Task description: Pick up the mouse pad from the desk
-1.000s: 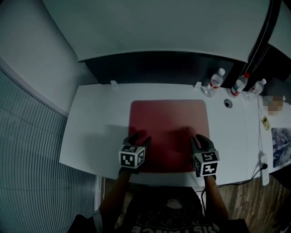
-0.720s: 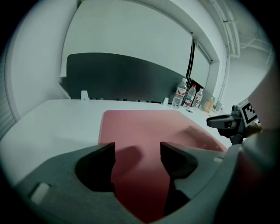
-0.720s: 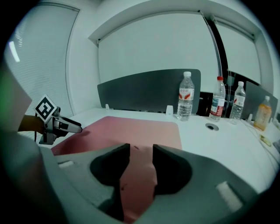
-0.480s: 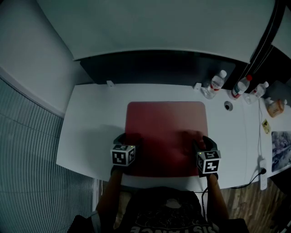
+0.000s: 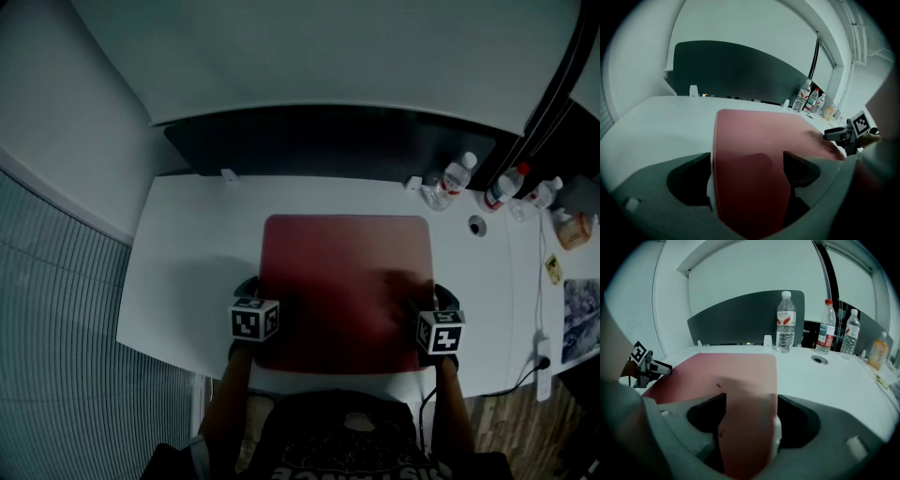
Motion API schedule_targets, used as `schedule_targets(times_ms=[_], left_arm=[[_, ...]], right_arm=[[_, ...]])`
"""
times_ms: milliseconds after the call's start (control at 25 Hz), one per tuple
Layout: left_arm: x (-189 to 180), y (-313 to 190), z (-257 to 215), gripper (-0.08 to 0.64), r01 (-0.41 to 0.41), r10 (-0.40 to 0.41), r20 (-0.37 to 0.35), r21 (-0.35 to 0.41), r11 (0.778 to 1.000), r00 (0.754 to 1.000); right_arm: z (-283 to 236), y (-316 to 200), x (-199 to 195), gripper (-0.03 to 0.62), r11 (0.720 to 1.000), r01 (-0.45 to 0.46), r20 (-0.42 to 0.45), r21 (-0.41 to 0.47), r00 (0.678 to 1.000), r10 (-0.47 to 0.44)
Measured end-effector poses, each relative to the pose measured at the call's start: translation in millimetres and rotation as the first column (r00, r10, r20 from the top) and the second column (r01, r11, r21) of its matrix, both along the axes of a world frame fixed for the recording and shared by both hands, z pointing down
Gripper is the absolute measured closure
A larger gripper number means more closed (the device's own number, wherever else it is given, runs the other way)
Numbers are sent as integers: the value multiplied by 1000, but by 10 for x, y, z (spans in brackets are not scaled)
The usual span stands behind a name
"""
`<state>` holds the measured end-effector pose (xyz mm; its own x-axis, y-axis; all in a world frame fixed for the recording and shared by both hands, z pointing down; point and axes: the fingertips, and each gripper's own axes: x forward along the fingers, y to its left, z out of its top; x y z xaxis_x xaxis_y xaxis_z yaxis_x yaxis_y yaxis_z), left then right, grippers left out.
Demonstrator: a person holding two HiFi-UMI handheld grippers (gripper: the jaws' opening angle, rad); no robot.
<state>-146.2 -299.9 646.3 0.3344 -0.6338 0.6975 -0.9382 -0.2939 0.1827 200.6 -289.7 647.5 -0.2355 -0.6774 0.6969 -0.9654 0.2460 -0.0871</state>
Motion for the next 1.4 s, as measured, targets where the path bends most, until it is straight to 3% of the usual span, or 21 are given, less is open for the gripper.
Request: schedule_targets(times_ms=[160,320,680,1040,1200,1400], left_arm=[[-22,-21,54,94,-2,2,27,-9,1000,1000],[-79,-35,139,94,2,-3,104,12,1000,995],[-54,-33,88,110,6,-10,132,32,999,991],[-6,-10,69,149,15,-19,135,31,999,991],[170,28,41,298,-41,36,138,31,999,990],[383,77,26,473,-141,134,179,27,990,975]], right_arm=[[77,-32,4,250,1000,1,-4,-8,1000,-1],[92,-48,-24,245,1000,1,-1,-8,1000,-1],[100,-39,-32,248,1000,-7,-25,-3,1000,7],[90,-8,-123,332,1000,28,-28,-5,999,-28],[68,12,-272,444,996,87,-37,-5,995,-88],[61,29,-337,494,994,113,-35,-3,993,-113]])
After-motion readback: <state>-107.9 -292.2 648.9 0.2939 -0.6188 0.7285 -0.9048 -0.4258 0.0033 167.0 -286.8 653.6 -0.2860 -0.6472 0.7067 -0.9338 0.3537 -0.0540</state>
